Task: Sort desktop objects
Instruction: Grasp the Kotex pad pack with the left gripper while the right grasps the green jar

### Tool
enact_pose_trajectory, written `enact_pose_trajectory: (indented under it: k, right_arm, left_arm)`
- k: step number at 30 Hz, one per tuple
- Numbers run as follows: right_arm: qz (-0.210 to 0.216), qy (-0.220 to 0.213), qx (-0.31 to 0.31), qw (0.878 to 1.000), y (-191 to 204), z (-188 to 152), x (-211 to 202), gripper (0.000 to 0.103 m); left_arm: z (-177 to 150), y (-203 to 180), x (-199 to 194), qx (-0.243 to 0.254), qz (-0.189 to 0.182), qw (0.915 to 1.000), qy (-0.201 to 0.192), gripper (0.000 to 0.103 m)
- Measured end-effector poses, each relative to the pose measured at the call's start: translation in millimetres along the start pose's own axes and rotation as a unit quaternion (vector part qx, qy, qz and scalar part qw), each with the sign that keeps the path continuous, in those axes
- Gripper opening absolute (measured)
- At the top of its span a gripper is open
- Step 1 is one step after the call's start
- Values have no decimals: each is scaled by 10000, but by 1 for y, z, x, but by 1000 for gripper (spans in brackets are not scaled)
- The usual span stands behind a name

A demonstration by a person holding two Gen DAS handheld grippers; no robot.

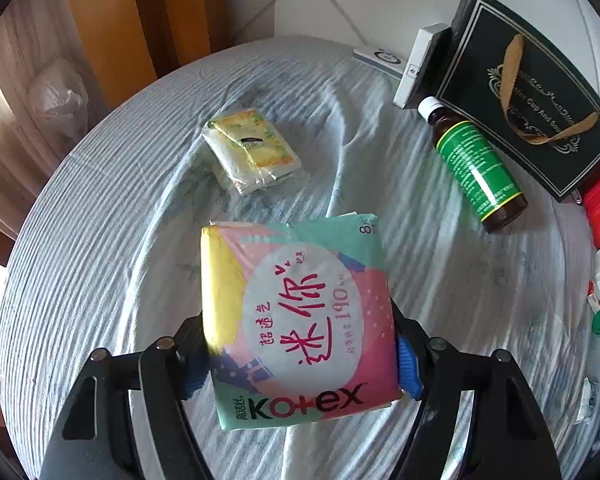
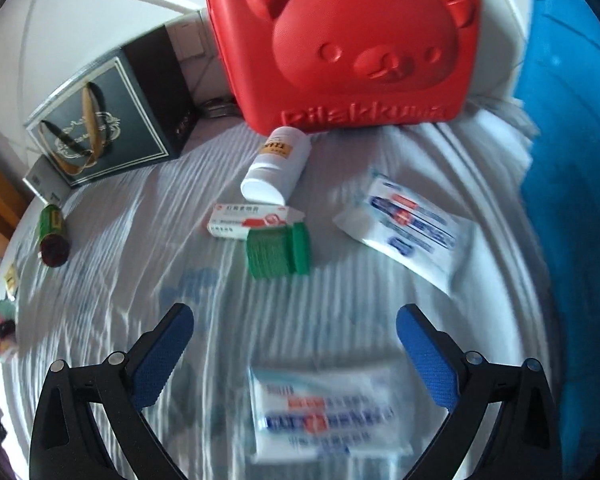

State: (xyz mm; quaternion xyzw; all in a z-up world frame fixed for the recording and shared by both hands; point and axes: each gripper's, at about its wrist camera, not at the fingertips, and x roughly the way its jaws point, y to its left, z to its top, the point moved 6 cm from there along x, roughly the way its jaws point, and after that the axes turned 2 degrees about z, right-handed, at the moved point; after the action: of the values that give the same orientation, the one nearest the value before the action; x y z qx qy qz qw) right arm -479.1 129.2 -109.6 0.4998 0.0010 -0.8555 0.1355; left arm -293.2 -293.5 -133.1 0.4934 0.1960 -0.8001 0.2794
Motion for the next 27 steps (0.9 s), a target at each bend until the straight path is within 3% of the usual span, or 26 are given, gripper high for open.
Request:
enact_pose_trajectory:
  k: [1,3,4,6,9,13,23,27]
  right_arm:
    - [-10,27,7,10000,1,4,9,95]
    - [-32,112,26,9999,2,9,25,73]
    - [-35,140,49,9999,2,11,32,68]
    - [-57,214,23,9998,3,12,43,46]
    - [-41,115,-21,9999,5,12,36,46]
    - [147,-204,-88,9996,16,-4,-4,46]
    - [541,-931,-223,9939,34,-68,-150,46]
    - [428,-1431,-286,9884,32,-89,-220,46]
  left_arm:
    - [-2,-2,-7,41,-37,10000,-72,72]
    - [-4,-6,-16,92,-92,9998,-159,72]
    - [-4,-9,-20,110,-135,9997,-191,72]
    - [-7,-11,-29,126,-172,9995,-233,72]
    - [-10,-16,-47,172,-251,9989,-353,72]
    - [-21,-35,-71,480,-403,9966,-532,72]
    - [-90,-82,-160,1385,-869,9820,-946,72]
    - [-119,-104,-200,1709,-1180,9719,-1108,72]
